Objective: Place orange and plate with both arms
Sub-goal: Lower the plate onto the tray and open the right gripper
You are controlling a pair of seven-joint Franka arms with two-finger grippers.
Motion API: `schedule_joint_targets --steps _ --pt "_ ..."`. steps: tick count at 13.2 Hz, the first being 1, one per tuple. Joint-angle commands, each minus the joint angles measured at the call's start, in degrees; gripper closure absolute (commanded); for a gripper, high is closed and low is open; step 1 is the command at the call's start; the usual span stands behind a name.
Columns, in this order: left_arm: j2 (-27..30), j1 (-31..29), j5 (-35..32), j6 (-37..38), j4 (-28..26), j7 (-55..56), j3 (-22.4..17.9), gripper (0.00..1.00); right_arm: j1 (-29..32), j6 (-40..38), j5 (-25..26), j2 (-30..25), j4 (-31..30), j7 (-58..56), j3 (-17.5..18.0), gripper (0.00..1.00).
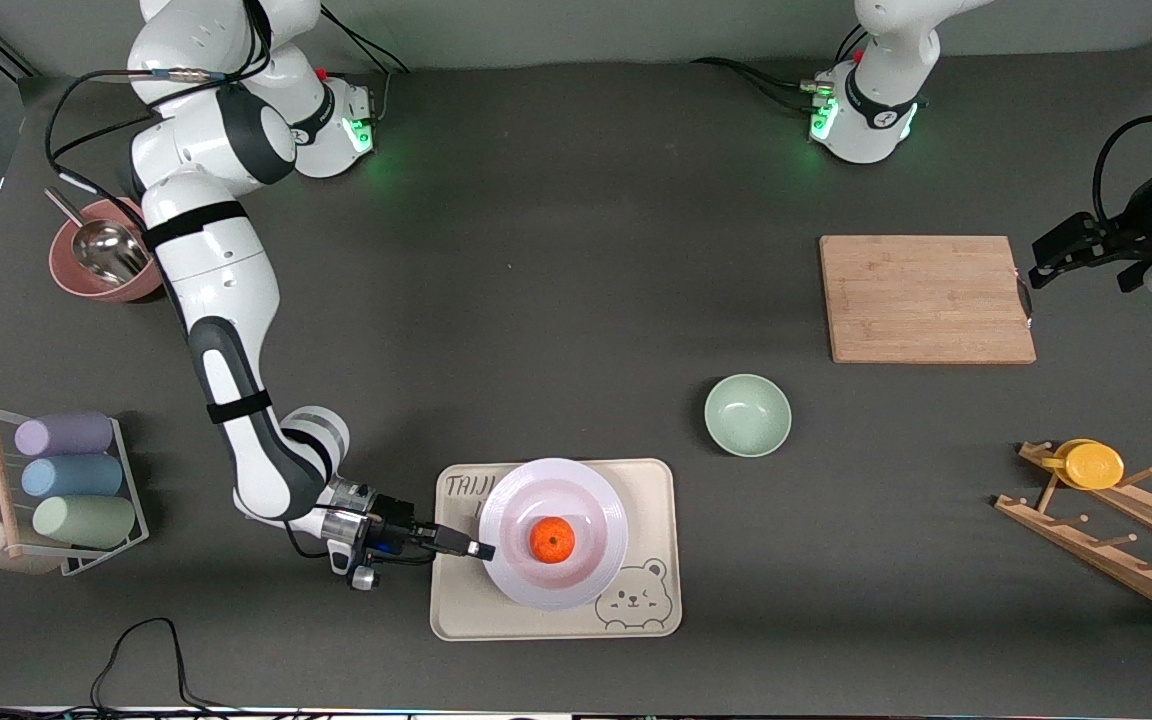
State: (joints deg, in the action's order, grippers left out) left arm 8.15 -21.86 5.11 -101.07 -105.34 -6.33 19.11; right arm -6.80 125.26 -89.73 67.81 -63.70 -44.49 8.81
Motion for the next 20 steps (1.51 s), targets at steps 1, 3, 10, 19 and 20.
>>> schedule_joint_targets --steps 1,3,10,19,20 --pt "0.5 -0.1 0.8 -1.4 -0.8 -1.2 0.2 0.0 -0.4 0.3 -2.9 2.4 2.6 -3.1 0.5 1.0" --pt "0.1 -0.1 0.8 -1.5 -0.8 -1.2 0.2 0.0 -0.4 0.3 -3.4 2.7 3.0 -3.6 0.5 1.0" --pt "-0.6 0.0 0.8 -1.8 -0.7 -1.2 0.2 0.0 -0.4 1.4 -3.4 3.5 2.7 -5.9 0.5 1.0" --pt "-0.8 -0.3 0.5 -1.8 -0.9 -1.1 0.2 0.0 -0.5 1.4 -3.3 3.5 1.4 -8.0 0.4 1.0" --pt "-0.8 -0.3 0.4 -1.8 -0.9 -1.1 0.2 0.0 -0.5 1.4 -3.3 3.5 1.4 -8.0 0.4 1.0"
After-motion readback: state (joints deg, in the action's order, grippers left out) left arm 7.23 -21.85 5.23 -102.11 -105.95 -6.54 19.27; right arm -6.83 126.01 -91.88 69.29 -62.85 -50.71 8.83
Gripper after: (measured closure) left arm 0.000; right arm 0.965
